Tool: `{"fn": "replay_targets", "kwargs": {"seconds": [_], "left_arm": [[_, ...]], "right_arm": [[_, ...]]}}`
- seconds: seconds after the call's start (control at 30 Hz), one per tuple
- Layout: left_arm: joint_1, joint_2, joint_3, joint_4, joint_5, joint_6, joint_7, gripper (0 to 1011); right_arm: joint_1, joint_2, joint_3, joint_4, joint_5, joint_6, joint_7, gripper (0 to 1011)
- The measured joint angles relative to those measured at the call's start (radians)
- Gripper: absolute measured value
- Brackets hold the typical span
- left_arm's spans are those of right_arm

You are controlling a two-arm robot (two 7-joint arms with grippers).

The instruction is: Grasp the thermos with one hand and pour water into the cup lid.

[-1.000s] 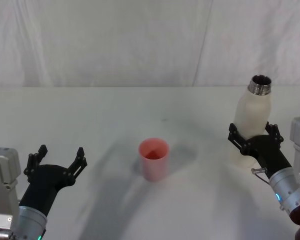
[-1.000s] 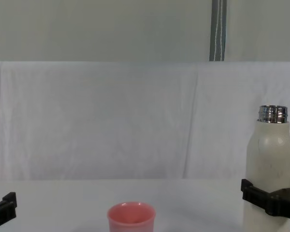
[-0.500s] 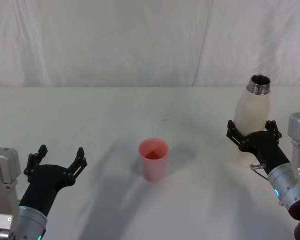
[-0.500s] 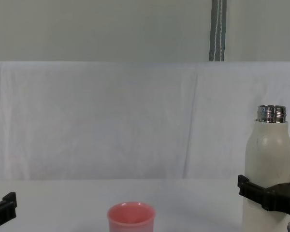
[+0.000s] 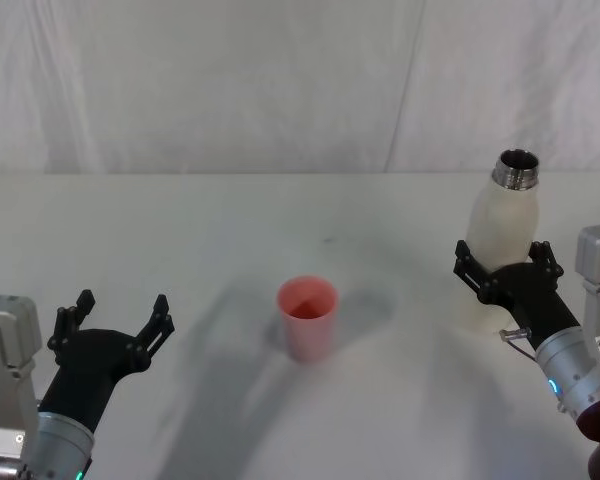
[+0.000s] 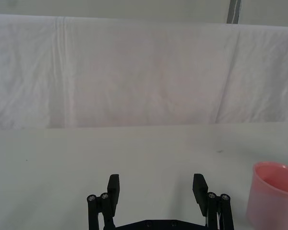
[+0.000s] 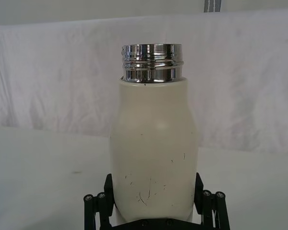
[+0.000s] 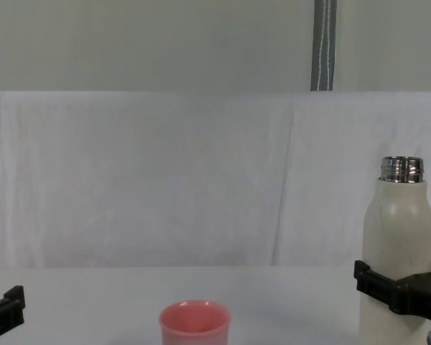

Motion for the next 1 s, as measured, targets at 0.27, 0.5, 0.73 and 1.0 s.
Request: {"fn": "replay_targets", "kwargs": {"seconds": [0.27, 0.5, 0.73, 1.0], "left_arm": [[0.000, 0.000, 0.000, 0.000, 0.000, 0.000, 0.000, 1001], [0.000, 0.000, 0.000, 0.000, 0.000, 0.000, 0.000, 1001], [0.000, 0.000, 0.000, 0.000, 0.000, 0.000, 0.000, 1001], [0.000, 0.000, 0.000, 0.000, 0.000, 0.000, 0.000, 1001]], "right_arm": [[-0.001, 0.000, 0.000, -0.001, -0.001, 0.000, 0.000, 950], [-0.001, 0.000, 0.000, -0.001, -0.001, 0.000, 0.000, 950], [-0.002, 0.000, 0.000, -0.002, -0.001, 0.000, 0.000, 950], [-0.002, 0.000, 0.000, -0.002, -0.001, 0.000, 0.000, 950]]}}
